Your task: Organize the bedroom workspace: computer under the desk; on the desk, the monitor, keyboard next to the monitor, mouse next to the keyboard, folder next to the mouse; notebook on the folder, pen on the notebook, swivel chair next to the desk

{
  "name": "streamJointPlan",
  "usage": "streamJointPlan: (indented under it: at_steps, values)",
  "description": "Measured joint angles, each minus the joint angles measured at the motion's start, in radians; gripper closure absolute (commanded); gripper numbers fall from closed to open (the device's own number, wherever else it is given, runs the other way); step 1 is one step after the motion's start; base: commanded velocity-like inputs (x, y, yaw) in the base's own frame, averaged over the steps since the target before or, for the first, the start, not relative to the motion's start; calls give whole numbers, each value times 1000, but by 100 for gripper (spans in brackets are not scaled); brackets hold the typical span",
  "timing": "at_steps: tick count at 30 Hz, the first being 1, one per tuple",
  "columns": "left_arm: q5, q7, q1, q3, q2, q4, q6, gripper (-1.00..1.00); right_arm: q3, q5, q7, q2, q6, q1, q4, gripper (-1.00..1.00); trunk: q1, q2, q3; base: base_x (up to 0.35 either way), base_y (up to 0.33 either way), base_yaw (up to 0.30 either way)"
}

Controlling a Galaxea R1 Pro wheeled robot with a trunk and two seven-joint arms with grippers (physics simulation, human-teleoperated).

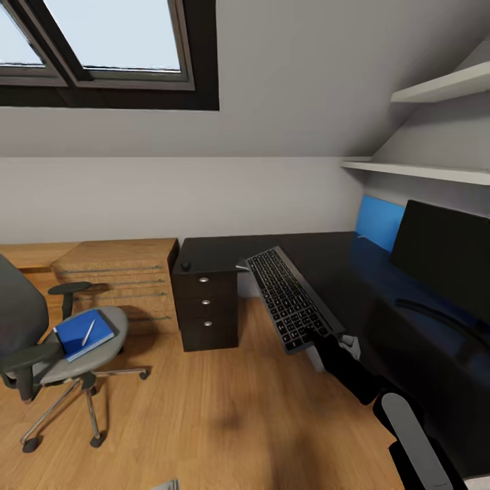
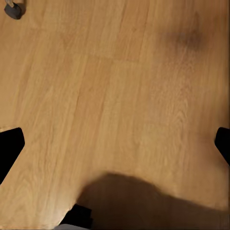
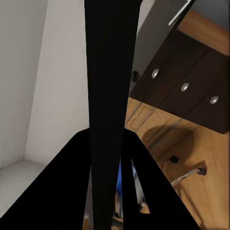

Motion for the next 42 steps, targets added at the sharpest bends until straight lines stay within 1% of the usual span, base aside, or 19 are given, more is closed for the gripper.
streamJointPlan:
  at_steps: [12,13,14,15,16,19,21,23,27,29,30,33,34,36,37,38,42]
  values:
    - [2,-1,0,4,2,0,0,-100,-1,-5,7,-2,2,0,1,100,0,0,0,-236,-250,0]
    - [3,0,0,6,3,0,0,-100,-1,-17,7,-4,2,0,14,100,0,0,0,-6,-334,0]
    - [3,0,0,6,3,0,0,-100,-4,-45,6,-7,1,0,39,100,0,0,0,-5,-335,0]
    - [3,0,0,6,3,0,0,-100,-5,-62,7,-9,1,0,42,100,0,0,0,-2,-339,0]
    - [3,1,0,6,3,0,0,-100,-8,-86,7,-22,-1,0,51,100,0,0,0,-1,-340,0]
    - [4,1,0,7,3,0,0,-100,-16,-112,6,-32,-2,0,62,100,0,0,0,-1,-342,0]
    - [4,1,0,7,3,0,0,-100,-37,-126,6,-35,-2,0,73,100,0,0,0,0,-344,0]
    - [5,1,0,8,3,0,0,-100,-58,-133,5,-36,-2,0,89,100,0,0,0,0,-344,0]
    - [5,0,0,8,3,0,0,-100,-74,-141,3,-35,-2,0,123,100,0,0,0,0,-323,0]
    - [5,0,0,9,3,0,0,-100,-87,-139,2,-33,-5,0,163,100,0,0,0,0,-155,0]
    - [5,0,0,9,3,0,0,-100,-89,-145,3,-33,-6,0,171,100,0,0,0,0,-88,0]
    - [4,0,0,9,3,0,0,-100,-95,-144,1,-32,-9,-2,209,100,0,0,0,0,-38,0]
    - [2,1,0,5,1,-1,0,-100,-96,-139,0,-32,-9,-5,248,100,0,0,0,0,-4,0]
    - [2,1,0,3,0,-2,-1,-100,-96,-145,-1,-33,-8,-9,287,100,0,0,0,0,-1,0]
    - [1,2,0,2,0,-3,-1,-100,-96,-142,-2,-33,-7,-11,309,100,0,0,0,0,0,0]
    - [1,2,0,2,0,-3,-1,-100,-96,-152,-2,-33,-7,-12,311,100,-1,0,0,0,0,0]
    - [1,2,0,2,0,-3,-1,-100,-98,-163,-7,-34,-6,-12,315,100,-1,0,0,0,0,0]
